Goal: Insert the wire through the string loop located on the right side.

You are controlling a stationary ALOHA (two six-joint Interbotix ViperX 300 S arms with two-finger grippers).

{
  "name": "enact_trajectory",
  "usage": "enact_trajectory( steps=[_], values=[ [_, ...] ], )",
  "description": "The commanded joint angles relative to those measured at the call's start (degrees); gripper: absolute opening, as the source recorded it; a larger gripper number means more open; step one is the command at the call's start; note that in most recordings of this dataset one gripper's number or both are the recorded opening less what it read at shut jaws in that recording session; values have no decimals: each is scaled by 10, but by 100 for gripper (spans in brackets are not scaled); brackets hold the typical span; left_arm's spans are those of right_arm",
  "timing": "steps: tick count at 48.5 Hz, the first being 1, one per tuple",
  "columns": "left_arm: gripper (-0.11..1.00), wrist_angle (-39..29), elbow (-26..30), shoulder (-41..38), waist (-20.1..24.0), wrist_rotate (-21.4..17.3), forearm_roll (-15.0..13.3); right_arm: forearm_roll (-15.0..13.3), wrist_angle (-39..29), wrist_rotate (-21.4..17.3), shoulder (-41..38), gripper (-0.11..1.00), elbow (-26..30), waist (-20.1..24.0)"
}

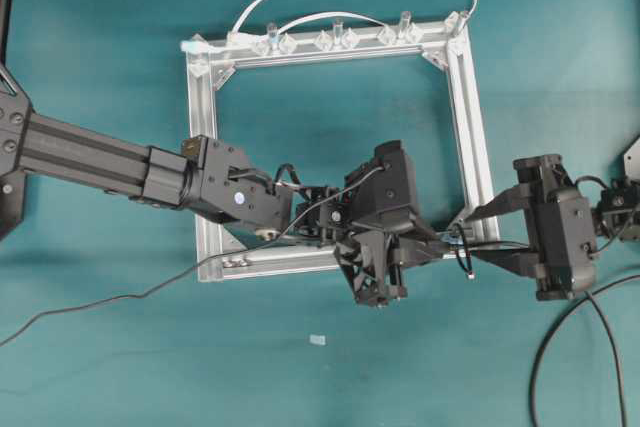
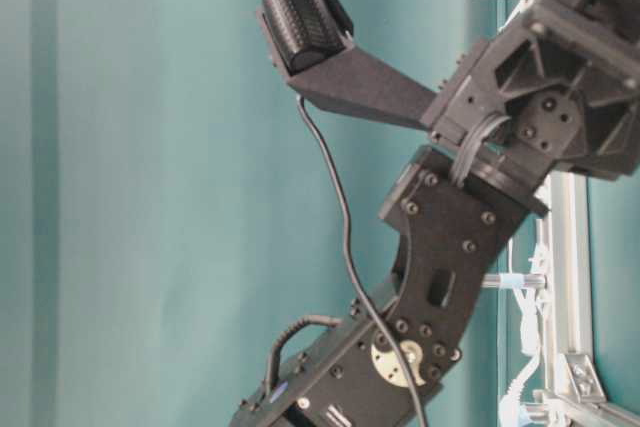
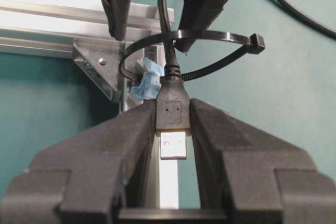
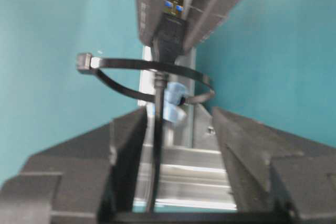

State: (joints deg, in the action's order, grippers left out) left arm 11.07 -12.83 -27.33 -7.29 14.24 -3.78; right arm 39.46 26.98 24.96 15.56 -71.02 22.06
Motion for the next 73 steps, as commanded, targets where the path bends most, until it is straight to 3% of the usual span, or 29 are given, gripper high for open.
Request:
enact_trajectory(
  steps=[1, 12, 49, 73],
  values=[
    [22, -2, 5, 26, 0, 3, 3, 1, 1, -1, 7, 61, 4, 0],
    [22, -28, -32, 64, 1, 3, 3, 1, 2, -1, 7, 62, 2, 0],
    [22, -151, -247, 277, -4, 6, 0, 1, 2, -1, 7, 61, 3, 0],
    [22, -219, -374, 410, -39, 79, 0, 1, 2, -1, 7, 61, 4, 0]
  ],
)
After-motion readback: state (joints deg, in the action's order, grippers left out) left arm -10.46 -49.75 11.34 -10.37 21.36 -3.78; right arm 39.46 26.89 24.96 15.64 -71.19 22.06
